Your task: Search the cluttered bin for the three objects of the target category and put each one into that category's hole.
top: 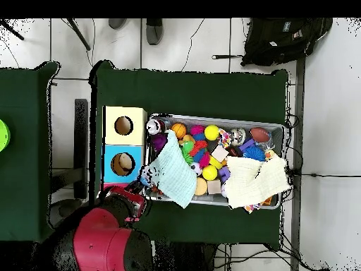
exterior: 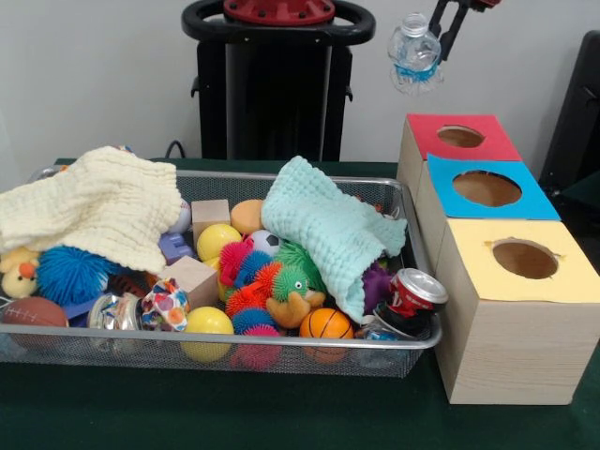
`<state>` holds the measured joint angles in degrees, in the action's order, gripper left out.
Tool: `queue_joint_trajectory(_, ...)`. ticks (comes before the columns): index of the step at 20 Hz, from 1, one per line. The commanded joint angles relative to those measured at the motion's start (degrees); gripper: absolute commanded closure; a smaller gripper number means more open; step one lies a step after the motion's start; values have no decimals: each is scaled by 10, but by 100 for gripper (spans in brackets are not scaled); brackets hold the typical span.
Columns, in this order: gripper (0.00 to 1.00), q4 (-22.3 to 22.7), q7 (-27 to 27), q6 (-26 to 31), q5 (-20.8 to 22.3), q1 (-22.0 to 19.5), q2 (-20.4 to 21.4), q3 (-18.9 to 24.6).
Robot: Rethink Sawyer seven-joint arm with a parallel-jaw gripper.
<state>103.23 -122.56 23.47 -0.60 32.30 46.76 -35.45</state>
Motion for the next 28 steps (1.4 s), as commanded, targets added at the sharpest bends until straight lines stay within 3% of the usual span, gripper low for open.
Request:
queue_joint_trajectory(1,100,-63,-194,-42,-42,18,-79,-61)
queue_joint_trajectory(11,100,-126,-210,-65,-79,21,-175,-76)
queue_joint_trajectory(20,100,-194,-245,-30,-138,94,-261,-142)
queue_joint_trajectory(28,100,-244,-248,10,-191,121,-312,-179)
